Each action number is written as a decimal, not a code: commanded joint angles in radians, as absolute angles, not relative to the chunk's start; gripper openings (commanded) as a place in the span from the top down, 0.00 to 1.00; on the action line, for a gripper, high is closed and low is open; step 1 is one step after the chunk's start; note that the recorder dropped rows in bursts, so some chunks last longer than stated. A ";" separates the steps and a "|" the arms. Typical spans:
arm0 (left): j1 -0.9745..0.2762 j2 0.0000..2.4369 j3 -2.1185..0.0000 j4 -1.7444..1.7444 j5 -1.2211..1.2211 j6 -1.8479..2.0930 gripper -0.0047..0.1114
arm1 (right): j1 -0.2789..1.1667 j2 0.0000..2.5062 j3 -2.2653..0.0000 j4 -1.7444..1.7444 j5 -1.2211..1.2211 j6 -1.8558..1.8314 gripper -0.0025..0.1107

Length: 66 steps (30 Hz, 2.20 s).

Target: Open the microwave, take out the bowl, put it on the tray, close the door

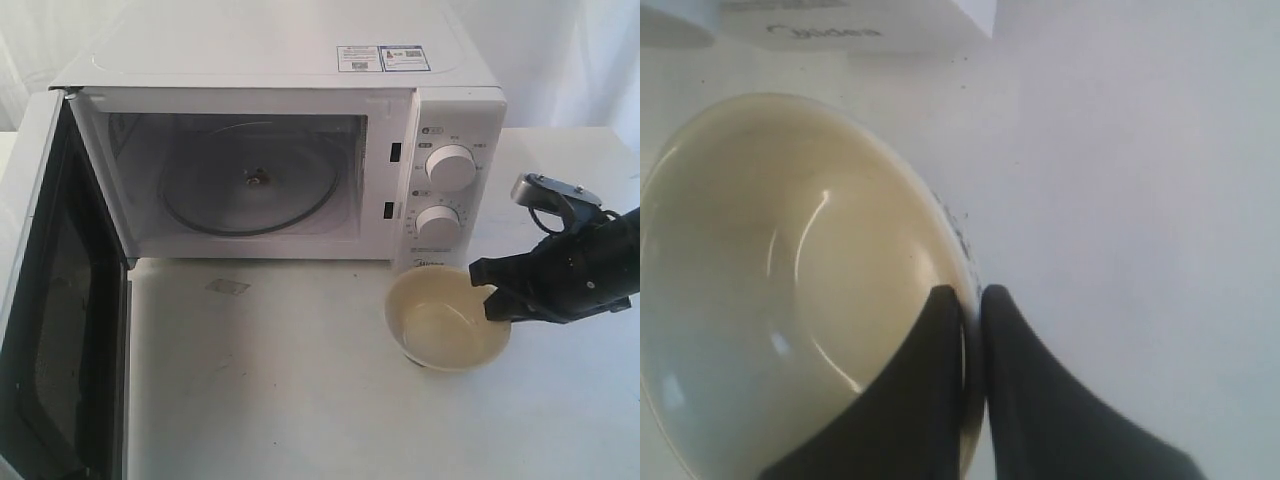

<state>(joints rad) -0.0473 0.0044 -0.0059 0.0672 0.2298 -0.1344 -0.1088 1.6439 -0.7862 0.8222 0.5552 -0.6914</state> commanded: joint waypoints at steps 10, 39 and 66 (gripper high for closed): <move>-0.046 0.000 0.000 0.059 0.232 -0.130 0.96 | -0.201 1.634 -0.790 0.801 0.566 -0.673 0.98; -0.046 0.000 0.000 0.059 0.232 -0.130 0.96 | -0.201 1.660 -0.790 0.833 0.513 -0.669 0.63; -0.046 0.000 0.000 0.059 0.232 -0.130 0.96 | -0.199 1.309 -0.790 0.918 0.604 -0.669 0.63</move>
